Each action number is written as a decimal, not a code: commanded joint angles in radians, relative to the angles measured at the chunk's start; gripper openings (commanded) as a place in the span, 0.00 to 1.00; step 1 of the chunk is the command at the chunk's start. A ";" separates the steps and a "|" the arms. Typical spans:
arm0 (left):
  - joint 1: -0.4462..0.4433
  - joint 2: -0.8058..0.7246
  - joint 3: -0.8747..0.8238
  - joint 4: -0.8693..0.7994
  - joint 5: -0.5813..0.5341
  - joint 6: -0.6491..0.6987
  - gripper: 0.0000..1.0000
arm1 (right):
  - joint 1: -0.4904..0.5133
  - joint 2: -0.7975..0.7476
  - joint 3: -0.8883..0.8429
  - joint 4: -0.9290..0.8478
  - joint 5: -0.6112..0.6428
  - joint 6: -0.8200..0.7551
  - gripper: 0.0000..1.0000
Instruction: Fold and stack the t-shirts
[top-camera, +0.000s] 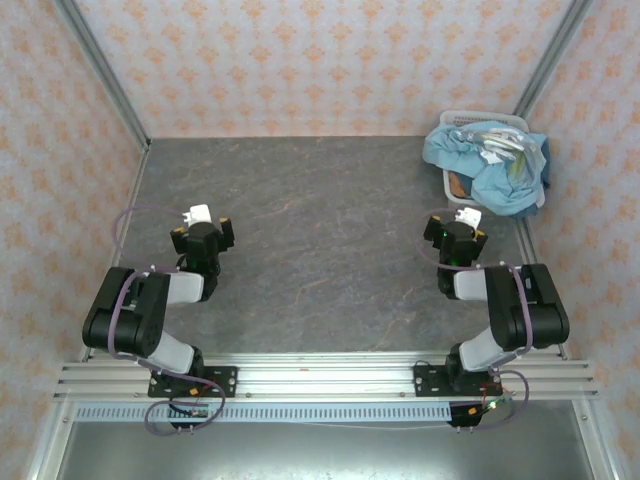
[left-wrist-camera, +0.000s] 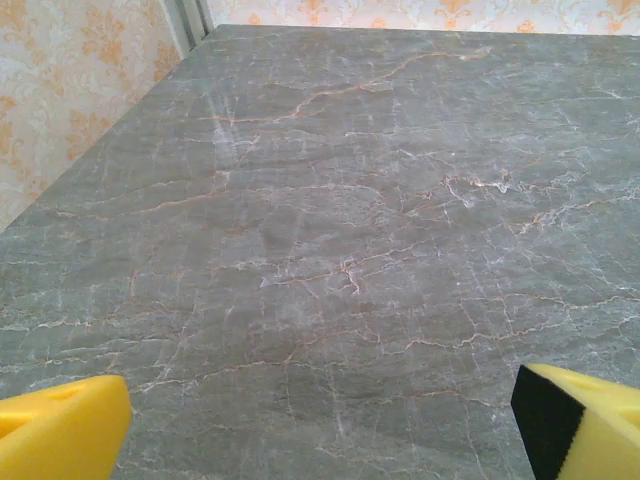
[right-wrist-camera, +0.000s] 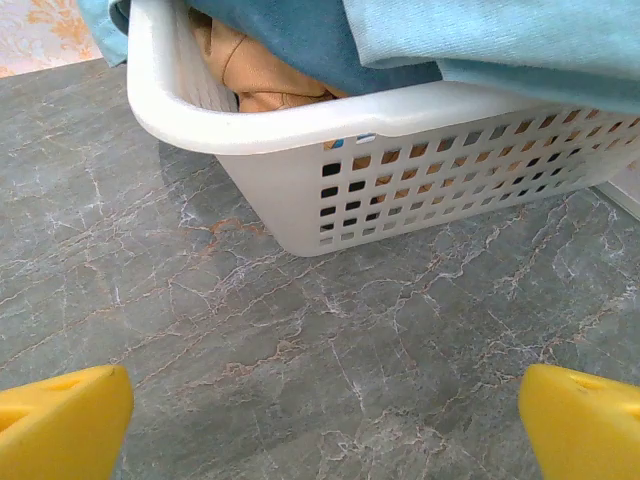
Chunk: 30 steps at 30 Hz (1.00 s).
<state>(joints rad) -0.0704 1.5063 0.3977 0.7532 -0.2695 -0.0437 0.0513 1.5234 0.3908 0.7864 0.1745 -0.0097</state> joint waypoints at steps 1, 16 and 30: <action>-0.003 -0.014 0.006 0.028 -0.025 0.006 1.00 | -0.007 -0.005 0.010 0.022 -0.006 -0.005 0.99; -0.003 -0.014 0.007 0.026 -0.025 0.005 1.00 | -0.007 -0.004 0.010 0.022 -0.007 -0.005 0.99; -0.050 -0.178 0.070 -0.189 -0.097 0.039 1.00 | 0.036 -0.235 0.047 -0.193 0.087 -0.028 0.99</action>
<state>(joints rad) -0.0875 1.4277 0.4107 0.6621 -0.2886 -0.0383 0.0612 1.4330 0.3923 0.7094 0.1898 -0.0166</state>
